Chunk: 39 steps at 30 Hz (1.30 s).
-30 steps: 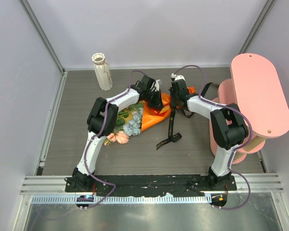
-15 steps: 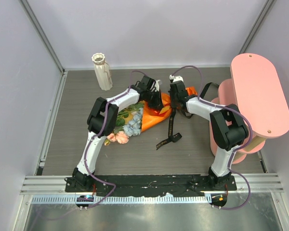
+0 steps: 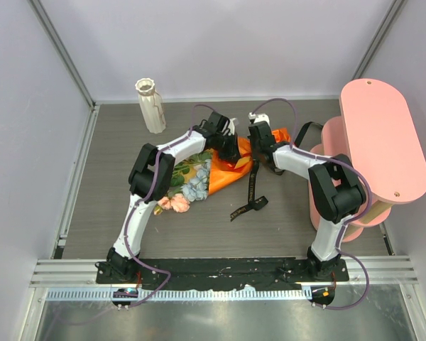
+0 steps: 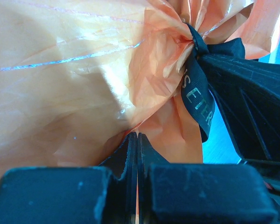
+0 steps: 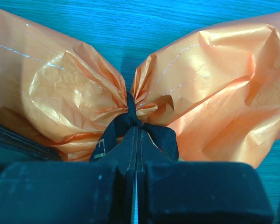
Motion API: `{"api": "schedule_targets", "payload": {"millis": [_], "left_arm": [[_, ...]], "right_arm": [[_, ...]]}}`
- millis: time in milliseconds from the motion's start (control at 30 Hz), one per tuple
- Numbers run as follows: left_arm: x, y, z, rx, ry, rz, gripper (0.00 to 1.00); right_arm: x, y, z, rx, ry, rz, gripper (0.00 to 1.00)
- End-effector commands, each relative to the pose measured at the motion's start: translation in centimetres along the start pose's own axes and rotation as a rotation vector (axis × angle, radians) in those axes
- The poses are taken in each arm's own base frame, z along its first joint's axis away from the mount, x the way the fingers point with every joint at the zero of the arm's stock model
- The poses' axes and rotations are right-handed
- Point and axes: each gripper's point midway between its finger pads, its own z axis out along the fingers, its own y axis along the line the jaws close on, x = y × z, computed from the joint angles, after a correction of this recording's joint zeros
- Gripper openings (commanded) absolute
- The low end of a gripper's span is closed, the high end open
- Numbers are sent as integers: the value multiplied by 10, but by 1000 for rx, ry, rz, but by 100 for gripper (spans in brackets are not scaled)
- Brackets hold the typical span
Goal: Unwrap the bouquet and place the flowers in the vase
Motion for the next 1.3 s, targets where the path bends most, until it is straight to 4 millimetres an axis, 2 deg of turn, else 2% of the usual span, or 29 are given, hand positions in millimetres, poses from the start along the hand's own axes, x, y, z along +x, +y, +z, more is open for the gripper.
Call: {"api": "schedule_targets", "payload": {"millis": [0, 100, 167, 267, 400, 567, 700, 767, 833, 867, 933, 967, 1033, 1100, 1133, 1200, 1233, 1267], "left_arm": [[-2, 25, 4, -99, -10, -29, 0], [-2, 35, 5, -128, -19, -56, 0], [0, 43, 6, -151, -23, -80, 0], [2, 54, 3, -171, -27, -105, 0], [3, 61, 2, -171, -34, -122, 0], [5, 57, 0, -149, -24, -114, 0], [5, 57, 1, -148, -23, -110, 0], [4, 57, 1, -148, -25, -111, 0], [6, 59, 3, -153, -20, -116, 0], [7, 60, 4, -154, -19, -118, 0], [9, 63, 5, -161, -16, -121, 0], [10, 64, 6, -163, -13, -123, 0], [11, 66, 7, -165, -12, -124, 0], [12, 68, 9, -167, -10, -128, 0], [12, 69, 9, -169, -11, -128, 0], [14, 70, 10, -171, -7, -129, 0], [15, 72, 10, -179, -7, -129, 0], [16, 73, 10, -178, -5, -128, 0]], "right_arm": [[-29, -2, -20, 69, -80, -23, 1], [-45, -11, -35, 184, -113, -30, 1], [-54, -33, -47, 299, -126, -12, 1], [-62, -52, -62, 391, -156, 32, 1], [-71, -65, -71, 408, -185, 88, 1], [-92, -65, -84, 387, -233, 110, 1], [-134, -64, -125, 371, -351, 138, 1], [-163, -63, -149, 370, -406, 133, 1], [-183, -71, -169, 393, -435, 130, 1], [-208, -76, -190, 396, -485, 142, 1], [-228, -83, -212, 407, -522, 158, 1], [-251, -90, -236, 407, -574, 175, 1], [-277, -97, -267, 403, -633, 187, 1], [-292, -103, -285, 404, -670, 191, 1], [-306, -109, -306, 401, -711, 215, 1], [-319, -111, -318, 398, -741, 214, 1], [-333, -116, -343, 396, -797, 230, 1], [-340, -117, -351, 395, -820, 228, 1]]}}
